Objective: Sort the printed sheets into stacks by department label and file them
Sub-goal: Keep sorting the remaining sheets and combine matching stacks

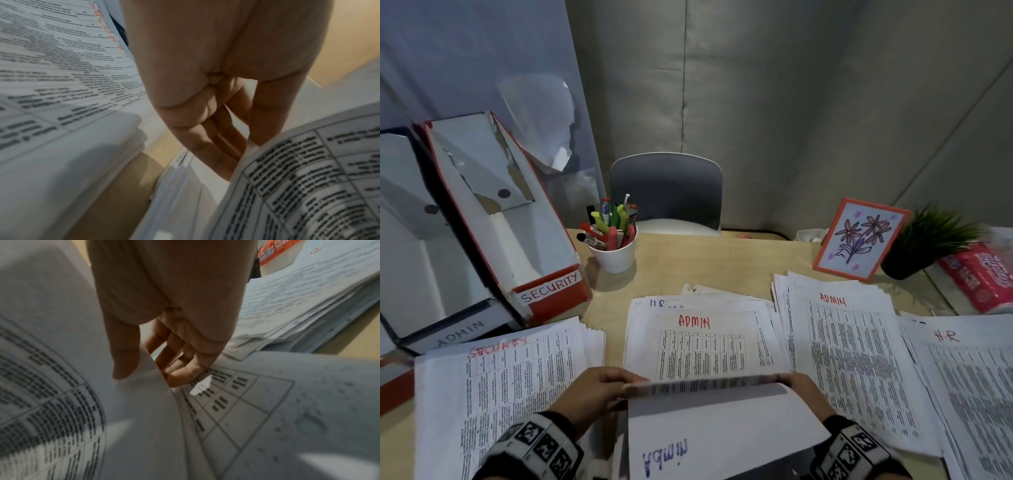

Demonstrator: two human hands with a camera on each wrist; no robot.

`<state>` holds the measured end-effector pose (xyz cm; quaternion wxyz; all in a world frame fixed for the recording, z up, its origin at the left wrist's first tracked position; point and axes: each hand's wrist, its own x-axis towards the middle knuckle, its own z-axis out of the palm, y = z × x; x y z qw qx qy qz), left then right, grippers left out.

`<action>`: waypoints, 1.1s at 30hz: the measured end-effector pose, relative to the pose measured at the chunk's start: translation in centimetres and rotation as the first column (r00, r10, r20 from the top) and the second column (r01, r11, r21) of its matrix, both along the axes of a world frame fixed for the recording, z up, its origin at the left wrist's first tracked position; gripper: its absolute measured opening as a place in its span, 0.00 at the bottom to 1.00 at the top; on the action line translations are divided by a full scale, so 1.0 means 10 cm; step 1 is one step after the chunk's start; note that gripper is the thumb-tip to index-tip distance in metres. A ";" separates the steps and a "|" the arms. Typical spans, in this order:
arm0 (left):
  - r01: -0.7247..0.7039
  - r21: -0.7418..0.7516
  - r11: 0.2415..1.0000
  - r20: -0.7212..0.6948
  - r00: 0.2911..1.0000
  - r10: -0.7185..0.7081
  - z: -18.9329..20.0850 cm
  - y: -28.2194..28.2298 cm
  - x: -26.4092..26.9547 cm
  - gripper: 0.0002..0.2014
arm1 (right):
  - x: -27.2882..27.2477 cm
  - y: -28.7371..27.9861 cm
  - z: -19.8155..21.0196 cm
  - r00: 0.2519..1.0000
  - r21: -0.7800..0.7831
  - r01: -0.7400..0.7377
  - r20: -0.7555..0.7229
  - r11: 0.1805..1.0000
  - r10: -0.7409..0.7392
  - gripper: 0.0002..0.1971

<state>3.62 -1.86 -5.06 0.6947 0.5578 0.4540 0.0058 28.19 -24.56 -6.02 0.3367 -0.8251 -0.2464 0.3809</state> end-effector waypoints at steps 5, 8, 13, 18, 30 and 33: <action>0.012 -0.083 0.996 0.002 1.000 -0.012 0.01 -0.07 0.05 0.11 | -0.12 0.01 -0.02 0.953 0.103 0.260 -0.185 0.960 -0.239 0.14; -0.041 -0.159 0.986 -0.042 0.999 0.034 0.00 -0.11 0.08 0.17 | -0.20 0.05 0.04 0.935 0.113 0.276 -0.264 0.954 -0.239 0.05; 0.090 -0.089 0.992 -0.081 0.992 -0.097 -0.06 -0.12 0.10 0.44 | -0.17 0.07 0.00 0.959 0.052 0.239 -0.169 0.970 -0.227 0.14; 0.114 0.197 0.974 -0.188 0.979 -0.077 0.01 -0.21 0.17 0.36 | -0.19 0.08 0.06 0.957 0.035 0.244 -0.170 0.969 -0.235 0.08; 0.234 0.279 0.931 -0.252 0.954 -0.164 -0.05 -0.11 0.15 0.18 | -0.14 0.08 -0.04 0.992 -0.065 0.115 -0.040 0.991 -0.118 0.16; 0.202 0.297 0.933 -0.222 0.965 -0.138 0.02 -0.15 0.24 0.15 | -0.08 0.03 -0.05 0.988 -0.044 0.155 0.009 0.987 -0.155 0.20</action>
